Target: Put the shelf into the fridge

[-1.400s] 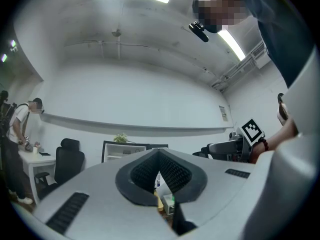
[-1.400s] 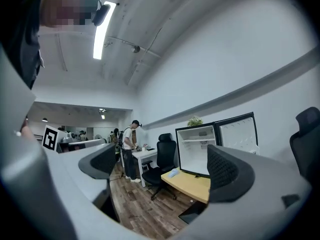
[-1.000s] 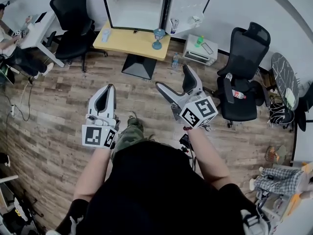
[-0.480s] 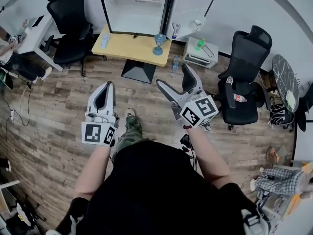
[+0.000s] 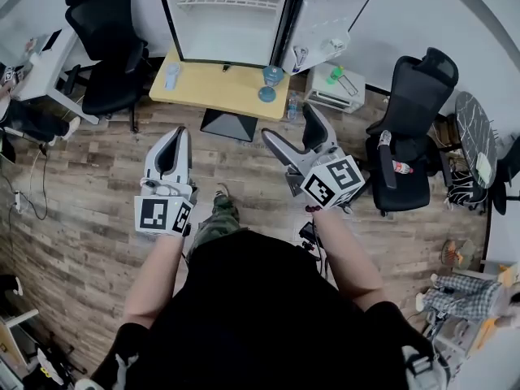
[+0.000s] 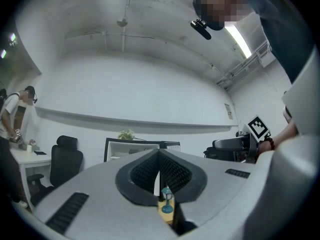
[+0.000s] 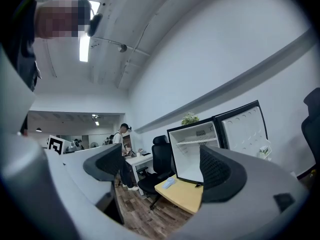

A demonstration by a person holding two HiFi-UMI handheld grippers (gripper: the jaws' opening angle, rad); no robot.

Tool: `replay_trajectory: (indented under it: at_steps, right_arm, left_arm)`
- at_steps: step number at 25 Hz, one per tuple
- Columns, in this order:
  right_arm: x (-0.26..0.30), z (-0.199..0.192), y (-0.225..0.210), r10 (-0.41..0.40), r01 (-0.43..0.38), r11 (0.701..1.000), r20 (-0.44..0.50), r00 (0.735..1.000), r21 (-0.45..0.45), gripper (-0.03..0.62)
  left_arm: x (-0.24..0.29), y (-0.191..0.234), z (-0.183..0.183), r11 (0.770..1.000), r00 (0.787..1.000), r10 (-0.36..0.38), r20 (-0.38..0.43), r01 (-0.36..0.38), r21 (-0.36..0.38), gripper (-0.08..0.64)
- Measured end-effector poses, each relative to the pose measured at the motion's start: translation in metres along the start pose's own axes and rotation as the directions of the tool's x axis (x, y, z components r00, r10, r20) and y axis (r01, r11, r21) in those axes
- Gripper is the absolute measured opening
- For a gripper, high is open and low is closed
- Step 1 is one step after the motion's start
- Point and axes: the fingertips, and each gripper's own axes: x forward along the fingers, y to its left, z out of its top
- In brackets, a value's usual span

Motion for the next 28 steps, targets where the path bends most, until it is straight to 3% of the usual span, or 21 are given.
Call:
replay_trajectory:
  at_steps: [15, 28]
  right_arm:
    - [0.102, 0.002, -0.036, -0.093, 0.094, 0.996, -0.052, 0.994, 0.008, 0.465]
    - [0.167, 0.003, -0.06, -0.156, 0.156, 0.988, -0.063, 0.986, -0.004, 0.429]
  left_arm:
    - [0.098, 0.086, -0.019, 0.994, 0.995, -0.101, -0.026, 0.1, -0.046, 0.018]
    - [0.151, 0.144, -0.038, 0.988, 0.99, -0.135, -0.03, 0.132, -0.08, 0.018]
